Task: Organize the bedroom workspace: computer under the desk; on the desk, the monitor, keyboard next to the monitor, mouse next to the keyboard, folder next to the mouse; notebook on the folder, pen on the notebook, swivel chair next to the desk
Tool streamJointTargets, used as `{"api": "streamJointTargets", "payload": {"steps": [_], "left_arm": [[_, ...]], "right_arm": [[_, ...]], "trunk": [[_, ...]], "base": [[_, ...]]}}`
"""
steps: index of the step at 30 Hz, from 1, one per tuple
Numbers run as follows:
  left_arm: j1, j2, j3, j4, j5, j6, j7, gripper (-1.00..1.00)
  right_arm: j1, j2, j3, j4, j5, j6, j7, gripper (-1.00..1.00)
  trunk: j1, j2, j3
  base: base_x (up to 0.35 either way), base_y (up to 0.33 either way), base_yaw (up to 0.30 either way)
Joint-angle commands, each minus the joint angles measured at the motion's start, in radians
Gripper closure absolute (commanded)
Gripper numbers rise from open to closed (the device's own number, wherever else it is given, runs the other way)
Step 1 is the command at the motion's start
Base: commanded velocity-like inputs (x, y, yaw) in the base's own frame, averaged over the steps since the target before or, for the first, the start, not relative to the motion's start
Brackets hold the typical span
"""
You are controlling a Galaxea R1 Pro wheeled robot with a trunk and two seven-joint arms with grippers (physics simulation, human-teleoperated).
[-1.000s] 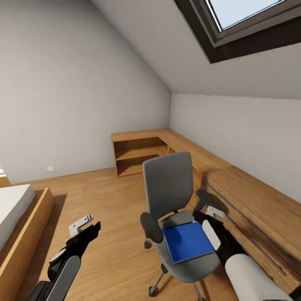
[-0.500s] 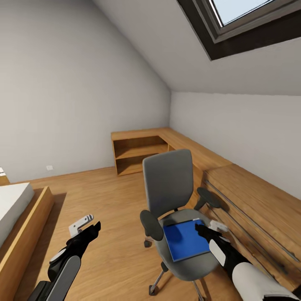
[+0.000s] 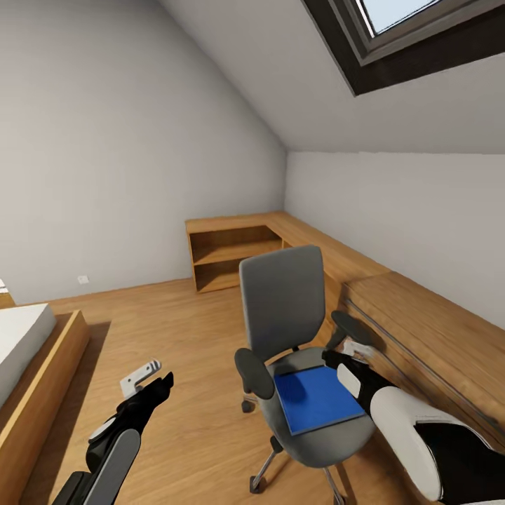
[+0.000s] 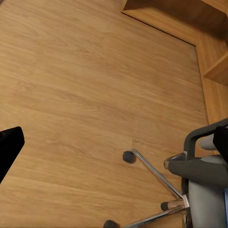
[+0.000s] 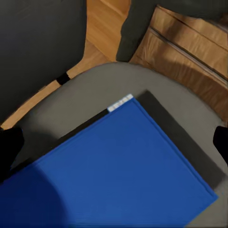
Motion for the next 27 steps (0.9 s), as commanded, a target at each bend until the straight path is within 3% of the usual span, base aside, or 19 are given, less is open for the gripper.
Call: {"api": "streamJointTargets", "payload": {"steps": [1, 18, 27], "left_arm": [[-0.001, 0.000, -0.002, -0.001, 0.007, 0.002, 0.008, -1.00], [-0.001, -0.001, 0.000, -0.001, 0.007, 0.003, 0.008, -1.00], [-0.001, -0.004, -0.003, 0.016, 0.005, 0.003, 0.005, -1.00]], "right_arm": [[-0.001, 0.004, 0.002, 0.004, -0.002, 0.005, -0.003, -1.00], [-0.001, 0.008, 0.004, 0.007, -0.003, 0.000, 0.008, -1.00], [-0.001, 0.004, 0.003, 0.006, -0.001, 0.000, 0.008, -1.00]], "trunk": [[0.004, -0.008, -0.004], [0.069, -0.127, -0.058], [0.069, -0.127, -0.058]], "base": [[0.000, 0.000, 0.000], [0.000, 0.000, 0.000], [0.000, 0.000, 0.000]]}}
